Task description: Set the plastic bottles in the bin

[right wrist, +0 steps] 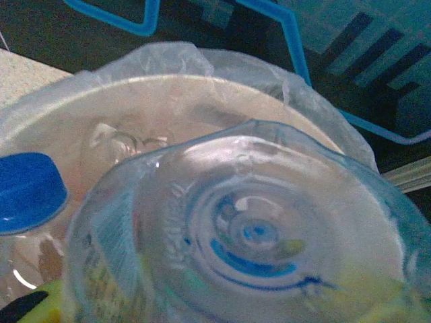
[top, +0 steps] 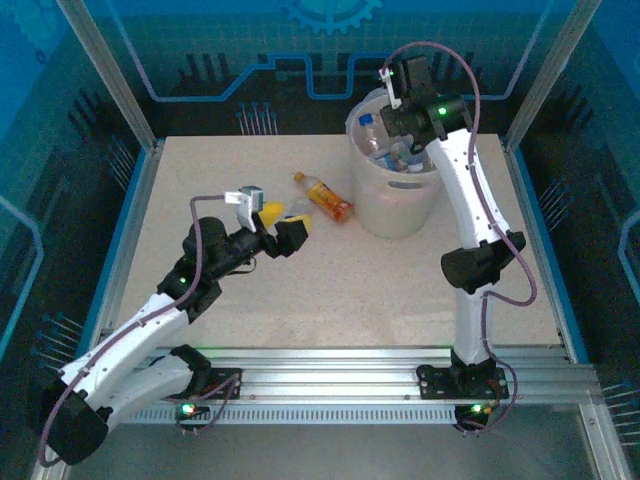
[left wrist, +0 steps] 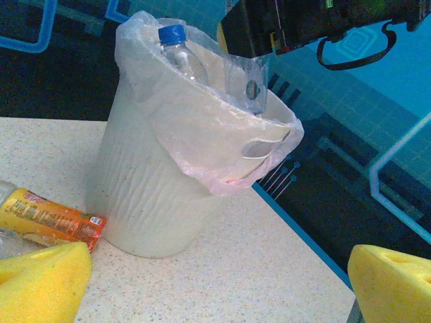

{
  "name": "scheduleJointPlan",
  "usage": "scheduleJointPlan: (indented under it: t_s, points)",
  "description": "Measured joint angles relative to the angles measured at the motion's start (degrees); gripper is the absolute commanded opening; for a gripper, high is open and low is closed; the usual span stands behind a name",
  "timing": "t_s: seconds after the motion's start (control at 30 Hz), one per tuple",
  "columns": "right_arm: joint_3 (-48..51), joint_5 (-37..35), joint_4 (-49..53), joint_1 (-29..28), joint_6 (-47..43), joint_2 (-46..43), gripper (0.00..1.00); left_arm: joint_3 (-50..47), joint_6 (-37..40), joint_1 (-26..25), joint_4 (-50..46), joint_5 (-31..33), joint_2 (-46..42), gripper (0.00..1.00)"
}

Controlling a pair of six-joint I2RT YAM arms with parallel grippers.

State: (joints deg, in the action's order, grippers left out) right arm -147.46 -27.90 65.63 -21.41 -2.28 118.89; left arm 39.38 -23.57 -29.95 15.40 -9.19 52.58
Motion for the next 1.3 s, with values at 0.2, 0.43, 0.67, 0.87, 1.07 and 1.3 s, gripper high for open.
scheduleJointPlan:
  t_s: [0.2,0.43,0.67,0.87,1.07,1.3]
  points:
    - [0.9,-0.6,1.0,0.8,0.6,1.7,0.73,0.0,0.0,0.0,-0.2,0.2,1.0,0.99]
    - [-0.5,-0.6,1.9,1.5,0.7,4.6,0.88,0.0,0.0,0.0,-0.2,0.5,1.5,0.99]
    - [-2.4,1.3,2.2,1.6,0.8,4.7,0.89,0.0,0.0,0.0,-0.2,1.0,2.2,0.99]
    - [-2.6,3.6,2.7,1.6,1.6,4.4,0.98,1.0,0.2,0.0,-4.0,3.0,4.2,0.99]
    - [-0.2,7.3,3.0,1.6,4.3,-0.4,1.0,4.7,1.5,0.0,-11.3,5.6,8.3,0.99]
    - [9.3,10.3,1.6,1.6,9.6,-12.8,1.0,11.6,3.7,0.0,-21.7,9.5,16.3,0.99]
